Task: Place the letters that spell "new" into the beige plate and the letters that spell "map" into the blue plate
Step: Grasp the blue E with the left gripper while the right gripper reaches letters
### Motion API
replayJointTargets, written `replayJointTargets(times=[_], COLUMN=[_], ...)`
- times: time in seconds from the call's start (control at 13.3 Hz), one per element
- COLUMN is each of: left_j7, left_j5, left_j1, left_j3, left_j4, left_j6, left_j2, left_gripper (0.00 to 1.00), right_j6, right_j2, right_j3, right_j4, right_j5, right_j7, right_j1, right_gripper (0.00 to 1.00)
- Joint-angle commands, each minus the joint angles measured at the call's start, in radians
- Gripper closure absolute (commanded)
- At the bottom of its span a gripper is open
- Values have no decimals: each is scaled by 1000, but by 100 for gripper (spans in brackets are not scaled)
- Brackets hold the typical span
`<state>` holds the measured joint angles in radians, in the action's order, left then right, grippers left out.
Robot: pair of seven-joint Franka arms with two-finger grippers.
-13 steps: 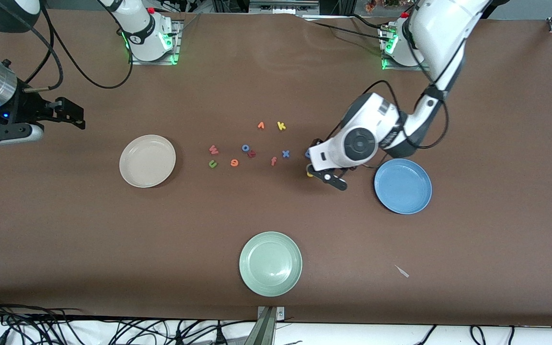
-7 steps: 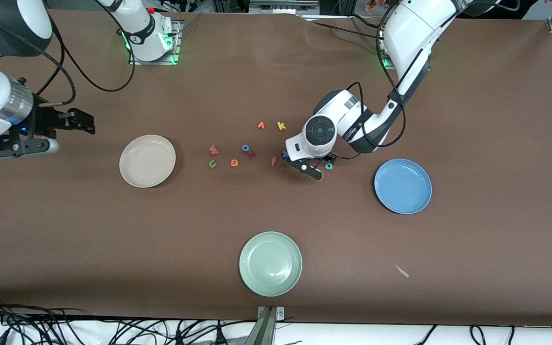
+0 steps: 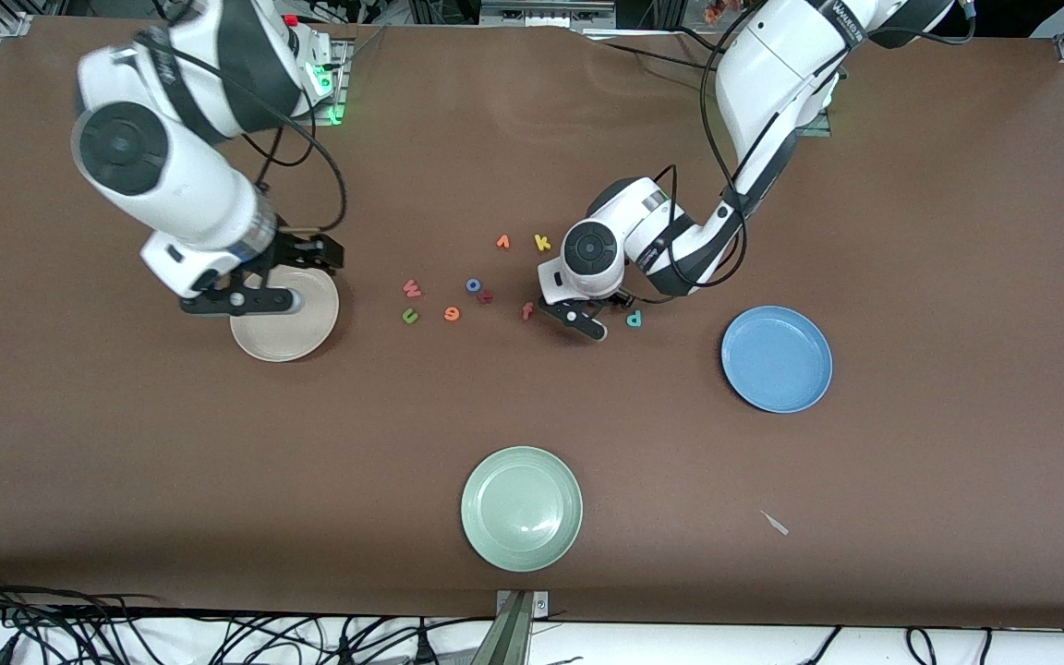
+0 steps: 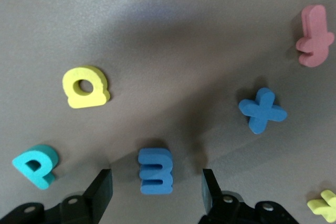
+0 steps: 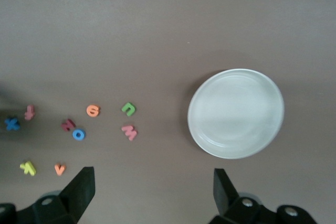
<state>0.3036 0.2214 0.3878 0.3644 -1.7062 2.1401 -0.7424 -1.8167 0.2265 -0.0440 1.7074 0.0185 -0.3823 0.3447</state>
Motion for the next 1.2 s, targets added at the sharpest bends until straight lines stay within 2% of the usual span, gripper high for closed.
replayJointTargets(times=[0.0,0.08,0.15,0.3,0.45,0.68,0.9,0.98,1.13], left_j7=[17,19,19,11,0,-133,-276,-299,-328], left_j5=[79,79,79,79,78,64,65,70,85], left_j1=[13,8,5,-9,-41,-144,-259,-289,-352], left_j3=[-5,-5,-5,-5,-2,2,1,-1,-4], left_j4=[0,2,5,8,19,33,31,28,22], left_j6=[17,14,3,-24,-106,-241,-296,-296,-289], left_j2=[-3,1,6,30,79,145,173,173,160], left_gripper=[65,89,100,100,100,100,100,96,96], right_j6=[-187,-257,-318,-404,-481,-651,-756,-762,-776], right_j2=[-22,-22,-18,-16,-9,14,57,65,80], right_j3=[-2,-28,-54,-73,-74,-74,-74,-73,-73], right_j4=[185,242,285,351,409,512,552,554,554], right_j5=[6,6,5,5,1,-3,-12,-15,-43], right_j7=[-117,-172,-226,-268,-270,-268,-296,-296,-296], right_j1=[45,53,54,59,71,95,126,128,128], right_gripper=[0,0,0,0,0,0,0,0,0])
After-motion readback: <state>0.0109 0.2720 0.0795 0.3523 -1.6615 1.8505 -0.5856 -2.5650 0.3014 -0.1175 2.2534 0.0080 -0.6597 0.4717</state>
